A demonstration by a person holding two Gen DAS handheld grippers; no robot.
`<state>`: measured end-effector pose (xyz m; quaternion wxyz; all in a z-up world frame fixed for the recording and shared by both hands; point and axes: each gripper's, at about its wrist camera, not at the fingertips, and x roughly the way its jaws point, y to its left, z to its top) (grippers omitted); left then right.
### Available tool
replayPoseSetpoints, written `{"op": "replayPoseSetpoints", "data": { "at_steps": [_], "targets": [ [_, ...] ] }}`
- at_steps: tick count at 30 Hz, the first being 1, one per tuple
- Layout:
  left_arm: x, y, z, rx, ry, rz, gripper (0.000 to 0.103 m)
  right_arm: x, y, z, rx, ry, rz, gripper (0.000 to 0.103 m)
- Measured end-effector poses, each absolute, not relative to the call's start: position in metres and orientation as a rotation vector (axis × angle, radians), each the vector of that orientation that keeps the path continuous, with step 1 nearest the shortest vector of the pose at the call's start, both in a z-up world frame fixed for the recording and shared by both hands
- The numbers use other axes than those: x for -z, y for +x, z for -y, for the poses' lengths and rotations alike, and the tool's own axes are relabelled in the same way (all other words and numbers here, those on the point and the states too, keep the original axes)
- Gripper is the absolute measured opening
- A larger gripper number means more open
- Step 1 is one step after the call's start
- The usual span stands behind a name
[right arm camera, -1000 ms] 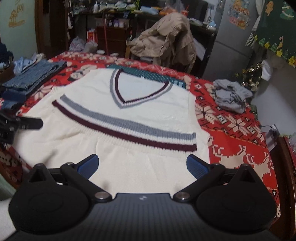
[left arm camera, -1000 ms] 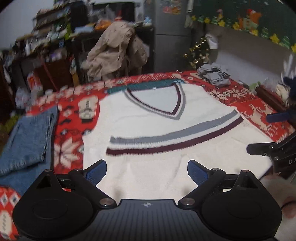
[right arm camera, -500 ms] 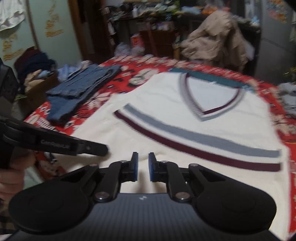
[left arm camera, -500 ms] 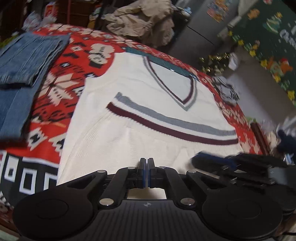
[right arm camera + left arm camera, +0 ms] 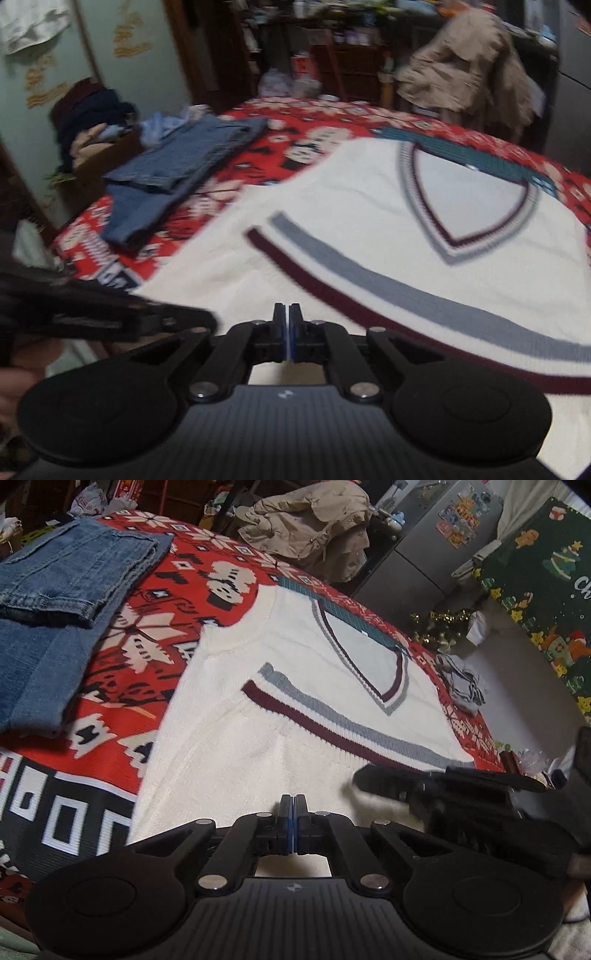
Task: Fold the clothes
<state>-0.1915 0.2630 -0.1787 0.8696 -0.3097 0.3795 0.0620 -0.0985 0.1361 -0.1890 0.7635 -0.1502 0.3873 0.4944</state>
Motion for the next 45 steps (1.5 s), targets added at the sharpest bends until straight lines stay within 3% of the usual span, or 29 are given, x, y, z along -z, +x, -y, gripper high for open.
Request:
{"op": "replayPoseSetpoints", "data": {
  "at_steps": [6,17,23,30,37,45],
  "targets": [
    [0.182,-0.203,-0.277,-0.175,-0.655,-0.795,0.000,0.191,-0.124,-0.163,-1.178,-0.396,-0.829,0.002],
    [0.180,-0.223,-0.296,-0.210,-0.693,-0.761,0.000,0.184,-0.091,-0.182,-1.148,-0.304,-0.842,0.002],
    [0.185,-0.229,-0.304,-0.229,-0.682,-0.761,0.000,0.197,-0.116,-0.211,-1.220,-0.415,-0.850,0.002],
    [0.183,-0.233,-0.310,-0.226,-0.679,-0.757,0.000,0.199,-0.081,-0.212,-1.112,-0.304,-0.857,0.000],
    [0.161,-0.233,-0.299,-0.143,-0.674,-0.709,0.000,0.159,-0.079,-0.152,-1.054,-0.241,-0.816,0.005],
    [0.148,-0.206,-0.251,0.006,-0.598,-0.745,0.000,0.146,-0.091,-0.015,-0.814,-0.194,-0.855,0.010]
  ]
}}
